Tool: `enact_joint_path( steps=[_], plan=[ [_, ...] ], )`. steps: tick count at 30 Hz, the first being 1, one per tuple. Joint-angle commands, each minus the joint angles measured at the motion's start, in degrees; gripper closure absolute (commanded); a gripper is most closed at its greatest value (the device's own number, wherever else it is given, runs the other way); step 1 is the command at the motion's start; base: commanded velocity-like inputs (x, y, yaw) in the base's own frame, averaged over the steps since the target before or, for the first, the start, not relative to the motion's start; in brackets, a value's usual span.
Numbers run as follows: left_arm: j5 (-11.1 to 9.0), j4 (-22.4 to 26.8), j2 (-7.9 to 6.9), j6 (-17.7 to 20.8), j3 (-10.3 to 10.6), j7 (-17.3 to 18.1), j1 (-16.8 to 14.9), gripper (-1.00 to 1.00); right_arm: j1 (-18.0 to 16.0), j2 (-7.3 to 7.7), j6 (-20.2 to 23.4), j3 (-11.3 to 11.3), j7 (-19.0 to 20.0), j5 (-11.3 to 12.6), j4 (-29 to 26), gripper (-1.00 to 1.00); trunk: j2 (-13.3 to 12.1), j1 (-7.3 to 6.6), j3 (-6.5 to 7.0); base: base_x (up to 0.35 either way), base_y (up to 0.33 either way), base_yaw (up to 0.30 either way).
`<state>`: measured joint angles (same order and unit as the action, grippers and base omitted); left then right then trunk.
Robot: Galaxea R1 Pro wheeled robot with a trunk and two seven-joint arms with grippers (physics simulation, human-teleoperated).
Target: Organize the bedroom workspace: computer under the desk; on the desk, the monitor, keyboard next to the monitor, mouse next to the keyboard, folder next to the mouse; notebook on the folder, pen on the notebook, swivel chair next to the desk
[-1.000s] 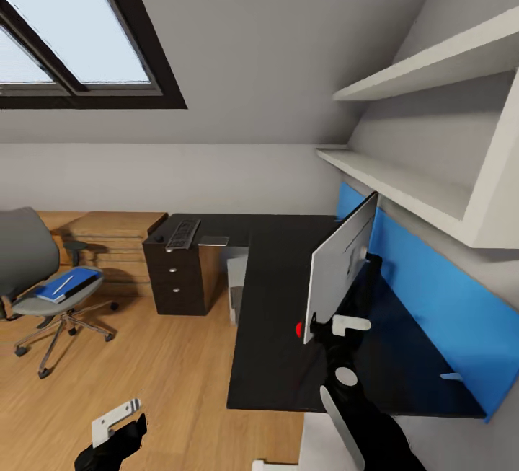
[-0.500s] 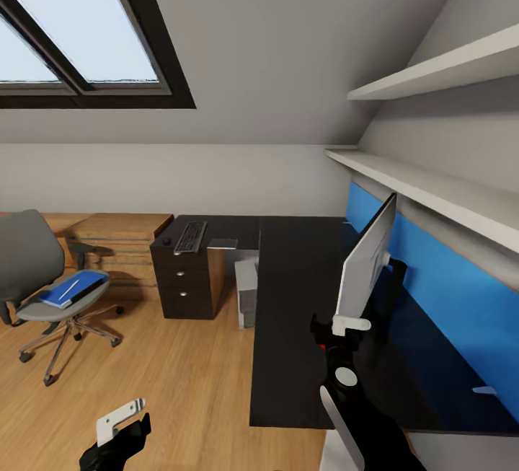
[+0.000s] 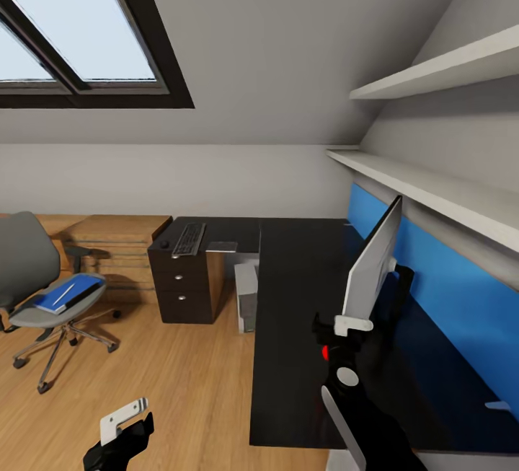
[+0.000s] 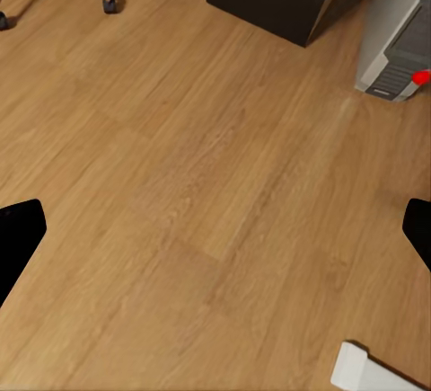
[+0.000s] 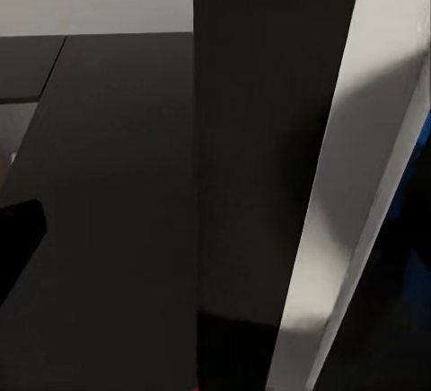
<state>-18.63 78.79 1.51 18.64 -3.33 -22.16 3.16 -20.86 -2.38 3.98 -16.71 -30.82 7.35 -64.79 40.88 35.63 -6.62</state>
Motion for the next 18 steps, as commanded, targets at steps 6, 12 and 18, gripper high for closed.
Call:
enact_joint_path(
  steps=[6, 12, 18],
  plan=[
    [-0.5, 0.1, 0.02, 0.2, -0.1, -0.2, 0.0, -1.00, -0.1, 0.09, 0.3, 0.0, -2.0, 0.3, 0.0, -1.00, 0.1, 0.02, -0.09, 0.013, 0.000, 0.000],
    [-0.5, 0.1, -0.02, 0.3, -0.1, -0.2, 0.0, -1.00, -0.1, 0.01, 0.4, 0.0, -2.3, 0.3, 0.0, -1.00, 0.1, 0.02, -0.09, -0.079, -0.043, 0.000],
    [-0.5, 0.1, -0.02, 0.3, -0.1, -0.2, 0.0, -1.00, -0.1, -0.01, 0.4, 0.0, -2.3, 0.3, 0.0, -1.00, 0.1, 0.02, -0.09, -0.178, -0.183, 0.000]
  ],
)
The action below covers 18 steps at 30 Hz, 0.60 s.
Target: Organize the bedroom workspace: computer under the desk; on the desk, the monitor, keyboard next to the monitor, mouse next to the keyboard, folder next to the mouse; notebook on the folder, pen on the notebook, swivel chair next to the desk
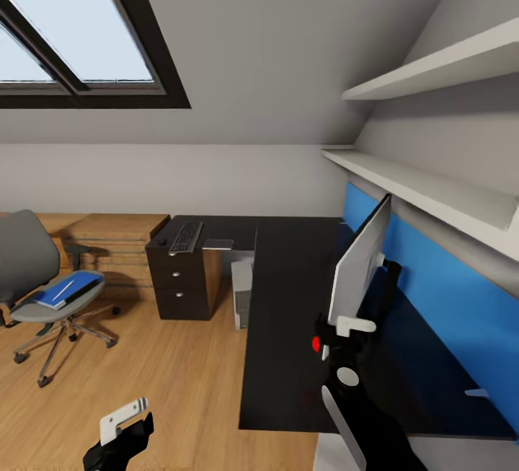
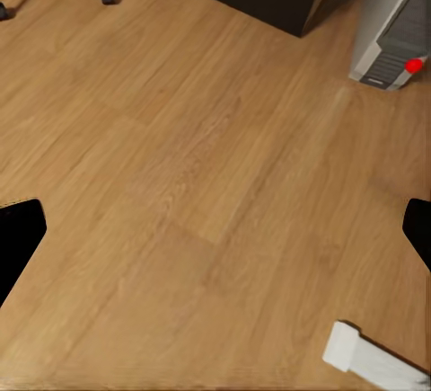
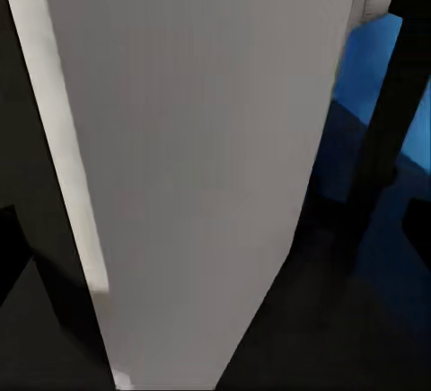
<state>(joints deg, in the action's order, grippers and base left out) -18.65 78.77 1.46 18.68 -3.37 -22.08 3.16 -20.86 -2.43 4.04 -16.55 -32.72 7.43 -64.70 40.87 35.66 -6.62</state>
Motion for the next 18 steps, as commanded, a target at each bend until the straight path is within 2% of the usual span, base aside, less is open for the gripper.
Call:
enact_joint_path(
  steps=[1, 18],
  plan=[
    [-0.5, 0.2, 0.04, 0.2, -0.1, -0.2, 0.0, -1.00, -0.1, 0.05, 0.4, -0.1, -0.4, 0.2, -0.1, -1.00, 0.1, 0.00, -0.09, -0.157, -0.294, 0.000],
    [-0.6, 0.2, 0.04, 0.2, -0.1, -0.2, 0.0, -1.00, -0.1, 0.05, 0.4, -0.1, -0.4, 0.2, -0.1, -1.00, 0.1, 0.00, -0.09, -0.233, -0.237, 0.000]
  ],
)
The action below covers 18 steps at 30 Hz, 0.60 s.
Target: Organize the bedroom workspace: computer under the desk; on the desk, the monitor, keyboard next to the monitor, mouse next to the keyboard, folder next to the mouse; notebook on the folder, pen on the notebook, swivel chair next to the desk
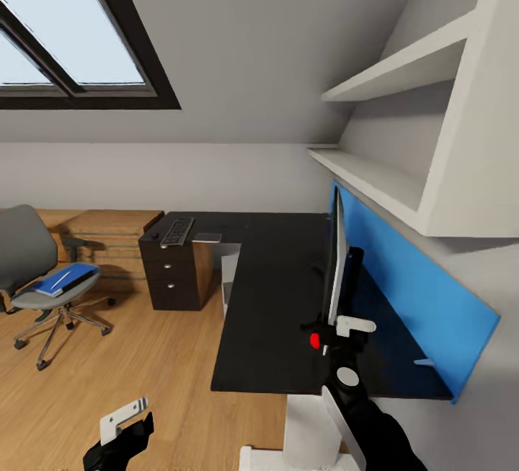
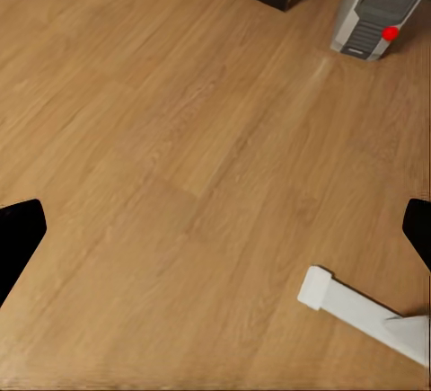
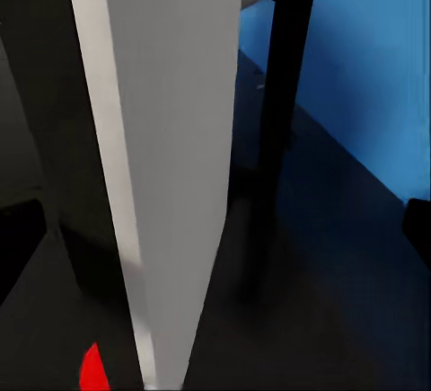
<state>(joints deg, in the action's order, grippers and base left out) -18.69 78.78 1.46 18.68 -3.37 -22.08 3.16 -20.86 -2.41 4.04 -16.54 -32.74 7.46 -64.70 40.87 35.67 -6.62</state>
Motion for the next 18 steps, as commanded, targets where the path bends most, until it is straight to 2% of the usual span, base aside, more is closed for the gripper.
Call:
enact_joint_path(
  steps=[1, 5, 9, 13, 18],
  plan=[
    [-0.5, 0.1, 0.04, 0.2, -0.1, -0.2, 0.0, -1.00, -0.1, 0.04, 0.4, -0.2, -0.4, 0.2, -0.1, -1.00, 0.1, -0.01, -0.09, -0.258, -0.221, 0.000],
    [-0.5, 0.1, 0.02, 0.2, -0.1, -0.2, 0.0, -1.00, -0.1, 0.10, 0.4, -0.2, -0.3, 0.2, 0.0, -1.00, 0.1, -0.01, -0.09, -0.112, -0.142, 0.000],
    [-0.6, 0.1, 0.02, 0.2, -0.1, -0.2, 0.0, -1.00, -0.1, 0.12, 0.4, -0.2, -0.3, 0.2, 0.0, -1.00, 0.1, -0.01, -0.09, -0.012, -0.026, 0.000],
    [-0.6, 0.1, 0.01, 0.2, -0.1, -0.2, 0.0, -1.00, -0.1, 0.12, 0.4, -0.2, -0.2, 0.2, 0.1, -1.00, 0.1, -0.01, -0.09, 0.000, -0.180, 0.000],
    [-0.6, 0.1, 0.03, 0.1, -0.1, -0.2, 0.0, -1.00, -0.1, 0.12, 0.4, -0.2, -0.2, 0.2, 0.1, -1.00, 0.1, -0.01, -0.09, 0.000, -0.057, 0.000]
  ],
)
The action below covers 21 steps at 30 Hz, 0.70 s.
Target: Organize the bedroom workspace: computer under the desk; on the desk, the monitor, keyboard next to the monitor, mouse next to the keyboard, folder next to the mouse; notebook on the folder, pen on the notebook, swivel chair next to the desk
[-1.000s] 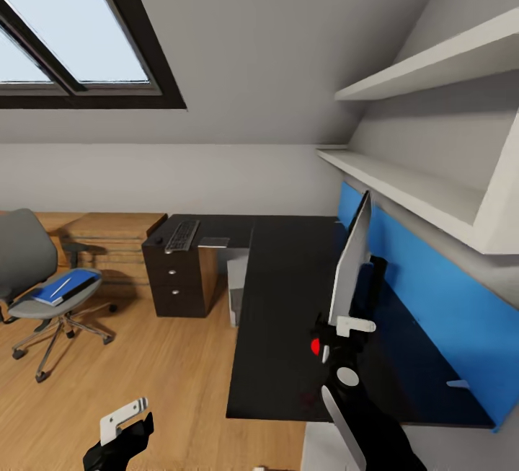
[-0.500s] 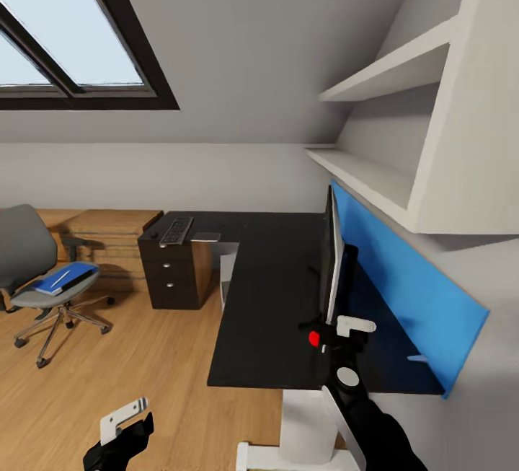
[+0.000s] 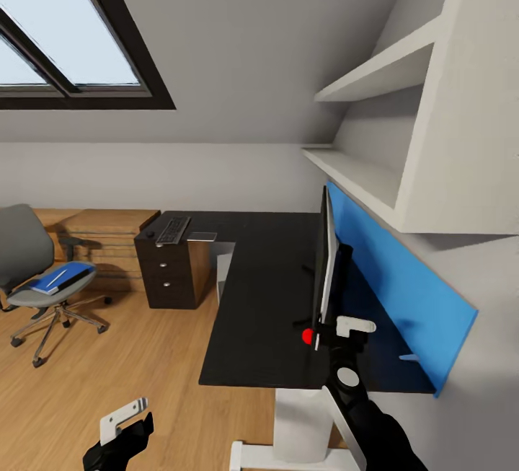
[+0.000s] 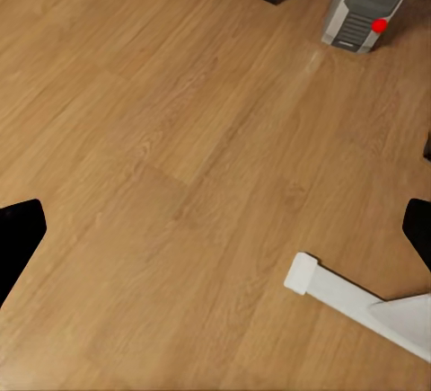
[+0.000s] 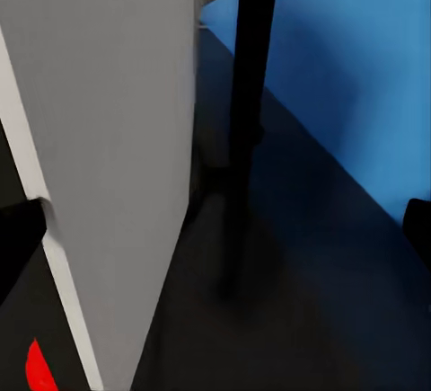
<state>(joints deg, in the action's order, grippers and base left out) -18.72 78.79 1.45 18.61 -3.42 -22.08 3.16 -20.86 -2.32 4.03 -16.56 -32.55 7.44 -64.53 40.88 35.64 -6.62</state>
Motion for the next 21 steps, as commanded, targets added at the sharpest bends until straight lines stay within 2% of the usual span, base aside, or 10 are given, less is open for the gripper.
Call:
enact_joint_path(
  steps=[1, 13, 21],
  plan=[
    [-0.5, 0.1, 0.02, 0.2, -0.1, -0.2, 0.0, -1.00, -0.1, 0.03, 0.4, -0.1, -0.4, 0.2, -0.1, -1.00, 0.1, 0.02, -0.09, 0.000, 0.031, 0.000],
    [-0.5, 0.1, 0.04, 0.2, -0.1, -0.3, 0.0, -1.00, -0.1, 0.03, 0.4, -0.1, -0.4, 0.2, 0.0, -1.00, 0.1, 0.02, -0.09, 0.000, 0.204, 0.000],
    [-0.5, 0.1, 0.07, 0.2, 0.0, -0.3, 0.0, -1.00, -0.1, 0.03, 0.4, -0.1, -0.4, 0.2, 0.0, -1.00, 0.1, 0.02, -0.09, 0.079, -0.037, 0.000]
  ],
)
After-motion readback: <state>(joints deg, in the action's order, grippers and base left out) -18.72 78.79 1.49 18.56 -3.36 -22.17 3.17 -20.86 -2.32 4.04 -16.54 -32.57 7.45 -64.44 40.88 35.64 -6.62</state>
